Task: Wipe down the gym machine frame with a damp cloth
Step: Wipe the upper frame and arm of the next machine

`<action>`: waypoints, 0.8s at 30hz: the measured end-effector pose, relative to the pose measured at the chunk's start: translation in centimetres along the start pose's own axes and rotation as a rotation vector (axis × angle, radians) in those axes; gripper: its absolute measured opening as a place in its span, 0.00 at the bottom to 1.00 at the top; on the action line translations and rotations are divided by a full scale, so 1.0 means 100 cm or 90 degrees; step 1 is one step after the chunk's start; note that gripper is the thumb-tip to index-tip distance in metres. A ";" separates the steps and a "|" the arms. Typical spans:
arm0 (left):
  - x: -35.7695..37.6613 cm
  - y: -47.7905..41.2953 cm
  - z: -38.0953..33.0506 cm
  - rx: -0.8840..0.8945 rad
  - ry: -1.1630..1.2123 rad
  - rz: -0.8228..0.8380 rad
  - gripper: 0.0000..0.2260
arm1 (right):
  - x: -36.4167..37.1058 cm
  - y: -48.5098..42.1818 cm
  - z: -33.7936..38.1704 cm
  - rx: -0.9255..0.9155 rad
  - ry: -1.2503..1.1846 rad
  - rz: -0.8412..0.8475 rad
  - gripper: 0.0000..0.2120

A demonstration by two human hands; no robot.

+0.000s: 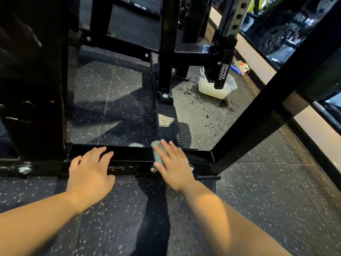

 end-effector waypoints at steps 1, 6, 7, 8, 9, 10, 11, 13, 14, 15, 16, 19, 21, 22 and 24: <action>0.000 0.001 0.000 0.003 0.001 -0.003 0.28 | -0.003 0.001 -0.032 0.069 0.001 0.020 0.29; -0.004 0.009 -0.002 -0.001 0.040 0.007 0.28 | -0.009 0.007 -0.109 0.302 -0.053 -0.008 0.39; -0.008 0.012 -0.003 -0.003 0.050 -0.002 0.28 | -0.012 0.006 -0.106 0.355 -0.067 -0.063 0.39; -0.013 0.017 0.001 -0.008 0.058 -0.013 0.27 | -0.009 0.001 -0.092 0.381 -0.066 -0.099 0.36; -0.017 0.021 0.004 -0.013 0.067 -0.023 0.26 | -0.008 -0.005 -0.074 0.377 -0.052 -0.122 0.32; -0.020 0.025 0.007 -0.016 0.082 -0.034 0.25 | -0.009 -0.009 -0.054 0.353 -0.028 -0.147 0.29; -0.024 0.033 0.017 -0.020 0.082 -0.045 0.24 | -0.006 -0.015 -0.024 0.314 -0.029 -0.150 0.28; -0.028 0.045 0.032 0.013 0.084 -0.088 0.21 | -0.006 -0.021 0.032 0.214 -0.038 -0.175 0.28; -0.030 0.051 0.042 0.017 0.097 -0.117 0.20 | -0.003 -0.023 0.064 0.164 -0.052 -0.163 0.30; -0.034 0.057 0.053 0.005 0.112 -0.129 0.20 | 0.001 -0.025 0.099 0.115 -0.064 -0.116 0.32; -0.038 0.061 0.059 -0.005 0.116 -0.134 0.19 | 0.004 -0.025 0.134 0.057 -0.069 -0.080 0.33; -0.049 0.068 0.074 -0.042 0.090 -0.124 0.19 | 0.011 -0.021 0.218 -0.069 -0.079 -0.025 0.38; -0.051 0.069 0.080 -0.073 0.094 -0.107 0.20 | 0.015 -0.022 0.227 -0.067 -0.074 0.006 0.41; -0.052 0.068 0.080 -0.067 0.096 -0.100 0.20 | 0.015 -0.022 0.222 -0.085 -0.072 -0.006 0.41; -0.050 0.064 0.072 -0.037 0.101 -0.073 0.20 | 0.014 -0.018 0.200 -0.151 -0.029 -0.040 0.38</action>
Point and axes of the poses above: each hand's wrist, its own y-axis away from the middle knuckle, its own x-axis out of the palm, z = x × y, the point moved 6 cm from there along -y, towards the middle knuckle, and after that the axes turned 11 degrees about x, right-handed, at the moved point
